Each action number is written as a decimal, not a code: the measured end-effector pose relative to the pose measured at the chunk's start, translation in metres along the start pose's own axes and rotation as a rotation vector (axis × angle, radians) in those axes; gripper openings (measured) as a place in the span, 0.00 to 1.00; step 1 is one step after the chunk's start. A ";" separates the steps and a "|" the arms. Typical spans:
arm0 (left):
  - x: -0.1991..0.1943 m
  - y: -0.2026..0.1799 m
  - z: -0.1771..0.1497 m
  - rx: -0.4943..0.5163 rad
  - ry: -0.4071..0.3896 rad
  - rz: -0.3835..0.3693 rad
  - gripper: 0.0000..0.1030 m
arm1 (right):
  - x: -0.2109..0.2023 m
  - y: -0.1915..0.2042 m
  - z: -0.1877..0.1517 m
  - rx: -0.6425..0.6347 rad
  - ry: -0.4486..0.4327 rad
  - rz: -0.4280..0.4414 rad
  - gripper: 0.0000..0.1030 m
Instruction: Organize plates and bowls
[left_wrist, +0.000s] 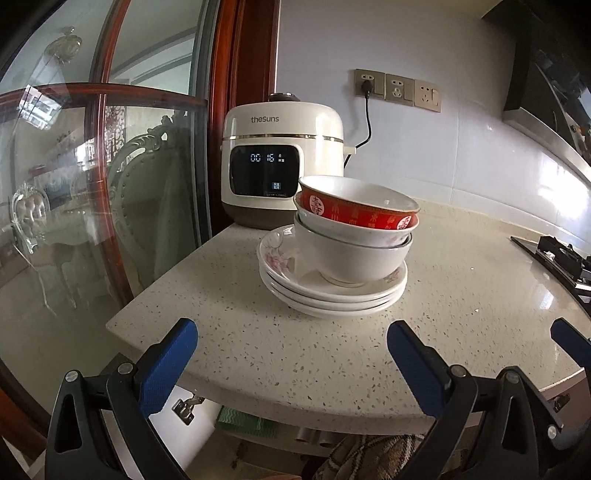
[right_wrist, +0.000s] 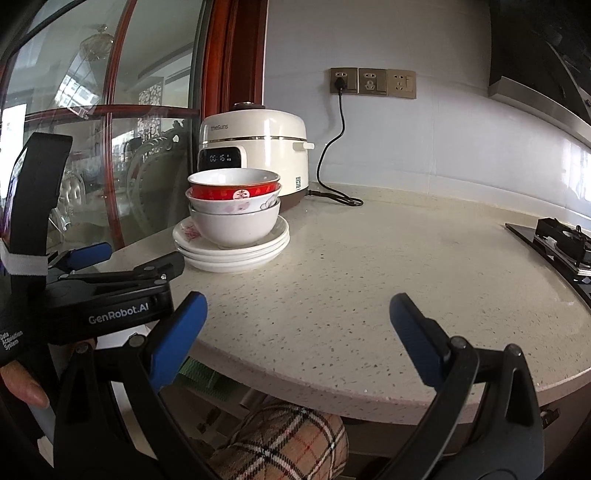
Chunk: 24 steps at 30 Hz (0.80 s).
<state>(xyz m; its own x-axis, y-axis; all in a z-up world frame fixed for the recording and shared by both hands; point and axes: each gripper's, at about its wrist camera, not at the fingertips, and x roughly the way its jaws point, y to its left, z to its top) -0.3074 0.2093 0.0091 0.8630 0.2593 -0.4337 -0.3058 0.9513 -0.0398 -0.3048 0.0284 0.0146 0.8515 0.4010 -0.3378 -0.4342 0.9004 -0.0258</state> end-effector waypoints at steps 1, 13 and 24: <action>0.000 0.000 0.000 0.000 -0.001 -0.001 1.00 | 0.000 0.000 0.000 0.000 0.001 0.000 0.97; -0.002 -0.003 -0.002 0.002 0.004 -0.007 1.00 | 0.003 -0.003 -0.001 0.013 0.020 0.011 0.97; 0.000 0.001 -0.002 -0.001 0.007 -0.013 1.00 | 0.005 -0.007 -0.002 0.023 0.031 0.019 0.97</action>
<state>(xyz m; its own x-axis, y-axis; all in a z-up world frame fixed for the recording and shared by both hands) -0.3086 0.2094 0.0078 0.8641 0.2461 -0.4391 -0.2955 0.9542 -0.0466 -0.2983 0.0233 0.0114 0.8334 0.4129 -0.3674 -0.4432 0.8964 0.0021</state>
